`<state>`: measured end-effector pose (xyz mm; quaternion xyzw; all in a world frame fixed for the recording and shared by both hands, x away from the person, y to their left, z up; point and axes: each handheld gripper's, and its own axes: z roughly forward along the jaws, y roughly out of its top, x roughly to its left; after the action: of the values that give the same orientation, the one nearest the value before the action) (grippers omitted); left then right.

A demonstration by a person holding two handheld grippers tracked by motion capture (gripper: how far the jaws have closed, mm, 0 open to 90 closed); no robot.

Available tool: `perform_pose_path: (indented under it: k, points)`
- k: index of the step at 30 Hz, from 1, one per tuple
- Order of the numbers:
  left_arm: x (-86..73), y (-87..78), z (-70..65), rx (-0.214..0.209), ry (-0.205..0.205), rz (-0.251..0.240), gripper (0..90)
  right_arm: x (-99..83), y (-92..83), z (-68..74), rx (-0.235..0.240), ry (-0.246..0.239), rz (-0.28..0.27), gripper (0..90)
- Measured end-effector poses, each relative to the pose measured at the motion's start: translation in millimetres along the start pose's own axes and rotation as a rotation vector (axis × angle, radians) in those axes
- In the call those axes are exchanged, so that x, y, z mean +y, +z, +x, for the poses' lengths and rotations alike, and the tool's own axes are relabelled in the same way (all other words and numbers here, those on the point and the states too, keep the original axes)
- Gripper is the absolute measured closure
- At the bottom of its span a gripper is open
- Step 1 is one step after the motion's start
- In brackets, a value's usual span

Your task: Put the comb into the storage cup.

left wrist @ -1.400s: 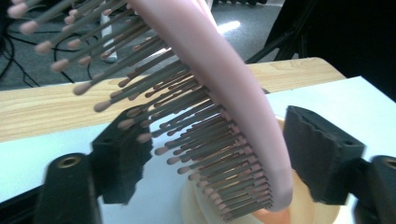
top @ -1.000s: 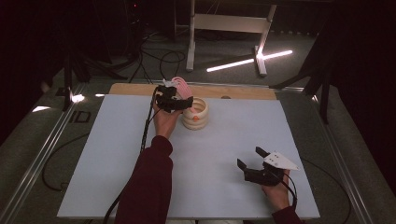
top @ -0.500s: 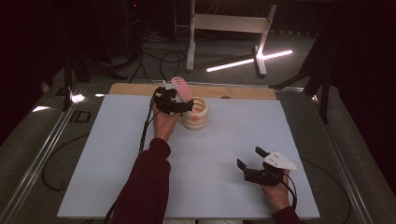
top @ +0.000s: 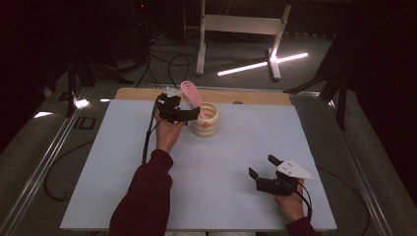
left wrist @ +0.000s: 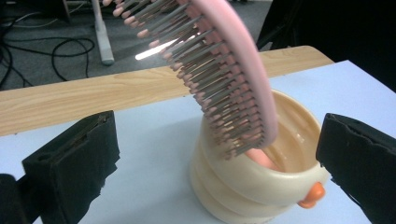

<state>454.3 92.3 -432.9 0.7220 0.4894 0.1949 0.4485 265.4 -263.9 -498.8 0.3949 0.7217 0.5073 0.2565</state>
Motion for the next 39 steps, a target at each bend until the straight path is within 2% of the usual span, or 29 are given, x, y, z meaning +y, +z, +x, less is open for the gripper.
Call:
perform_pose_path:
  k: [16, 39]
  points:
    - [-5.1, -17.1, -0.3, -0.015, 0.069, 0.025, 0.0, 0.1, 0.5, 0.9, 0.001, 0.001, -0.001, 10.9]
    - [-32.4, -48.9, 1.2, -0.032, 0.133, 0.007, 0.0, 0.4, 1.2, 2.2, 0.004, -0.004, -0.001, 10.9]
